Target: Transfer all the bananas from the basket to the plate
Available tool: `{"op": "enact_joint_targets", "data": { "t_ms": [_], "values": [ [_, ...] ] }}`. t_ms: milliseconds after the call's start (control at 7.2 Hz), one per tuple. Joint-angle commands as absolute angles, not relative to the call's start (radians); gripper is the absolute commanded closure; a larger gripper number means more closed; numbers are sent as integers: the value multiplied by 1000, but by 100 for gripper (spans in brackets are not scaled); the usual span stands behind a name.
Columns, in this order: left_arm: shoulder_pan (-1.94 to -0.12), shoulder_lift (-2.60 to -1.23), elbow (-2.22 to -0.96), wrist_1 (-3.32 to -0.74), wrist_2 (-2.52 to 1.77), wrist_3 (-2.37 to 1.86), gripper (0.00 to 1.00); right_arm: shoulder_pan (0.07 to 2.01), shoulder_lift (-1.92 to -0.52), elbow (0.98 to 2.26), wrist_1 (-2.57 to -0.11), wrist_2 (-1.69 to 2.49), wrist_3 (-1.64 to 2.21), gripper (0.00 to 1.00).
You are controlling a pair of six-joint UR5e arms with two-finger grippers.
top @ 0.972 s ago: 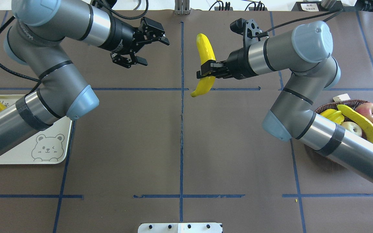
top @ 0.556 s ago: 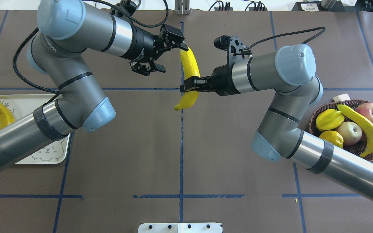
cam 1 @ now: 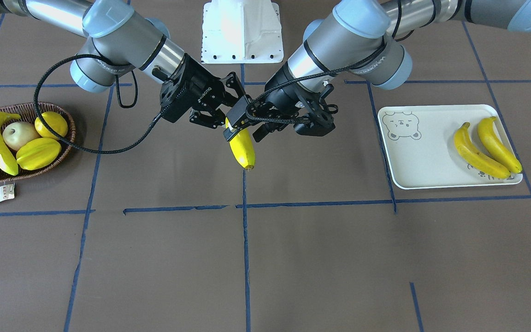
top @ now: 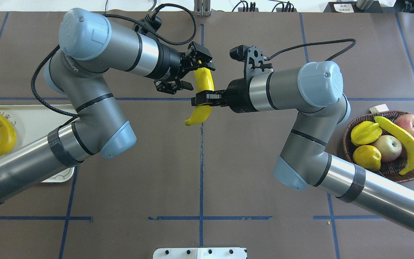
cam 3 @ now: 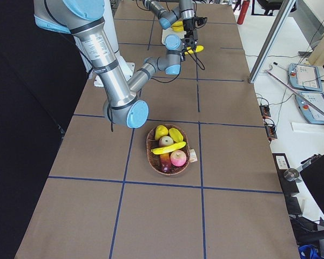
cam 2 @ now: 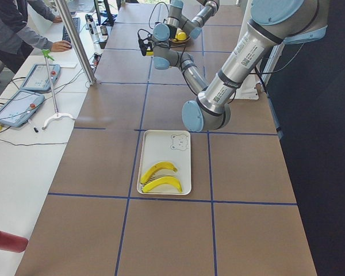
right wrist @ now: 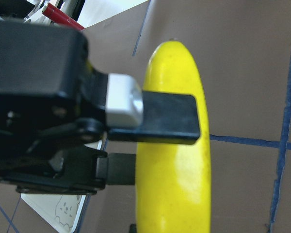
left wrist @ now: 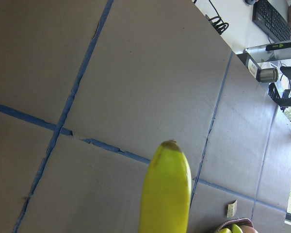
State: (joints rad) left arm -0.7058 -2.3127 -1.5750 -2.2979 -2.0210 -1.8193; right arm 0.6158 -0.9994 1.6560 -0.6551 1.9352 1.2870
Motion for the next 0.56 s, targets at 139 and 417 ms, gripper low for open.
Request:
{"op": "enact_joint_targets", "data": {
  "t_ms": [139,417],
  "values": [
    [-696,-2316,-1572,-2299,-2008,-1819,74,614,-999,1664,-655,1933,1287,84],
    [-693,-2312,-1574,-2303,-2010,-1809,100,618,-999,1666,-655,1933,1282,1]
  ]
}}
